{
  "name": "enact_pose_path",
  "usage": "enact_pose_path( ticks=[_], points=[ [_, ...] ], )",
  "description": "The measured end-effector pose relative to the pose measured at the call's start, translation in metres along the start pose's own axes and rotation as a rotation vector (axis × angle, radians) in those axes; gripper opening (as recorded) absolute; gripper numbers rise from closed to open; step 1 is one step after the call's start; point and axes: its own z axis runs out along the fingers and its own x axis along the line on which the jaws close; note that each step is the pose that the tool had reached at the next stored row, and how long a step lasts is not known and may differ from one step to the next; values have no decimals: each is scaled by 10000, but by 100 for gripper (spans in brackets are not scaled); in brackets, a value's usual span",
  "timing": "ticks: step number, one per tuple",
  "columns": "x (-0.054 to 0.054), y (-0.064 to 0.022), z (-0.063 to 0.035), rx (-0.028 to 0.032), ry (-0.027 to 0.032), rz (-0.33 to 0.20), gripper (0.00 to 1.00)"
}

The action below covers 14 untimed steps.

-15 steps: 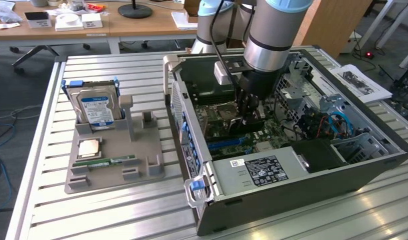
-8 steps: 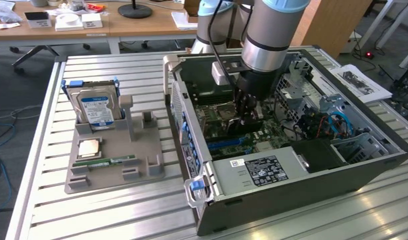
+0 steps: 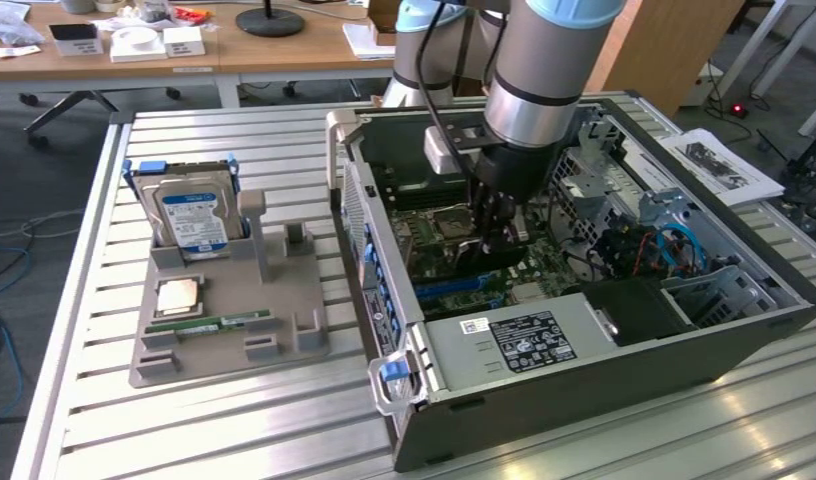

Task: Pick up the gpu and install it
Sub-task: 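Insert the gpu into the slot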

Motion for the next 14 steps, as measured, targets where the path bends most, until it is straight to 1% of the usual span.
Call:
enact_pose_path(
  ticks=[14],
  points=[
    [2,72,-1,7,1,-1,27]
  ],
)
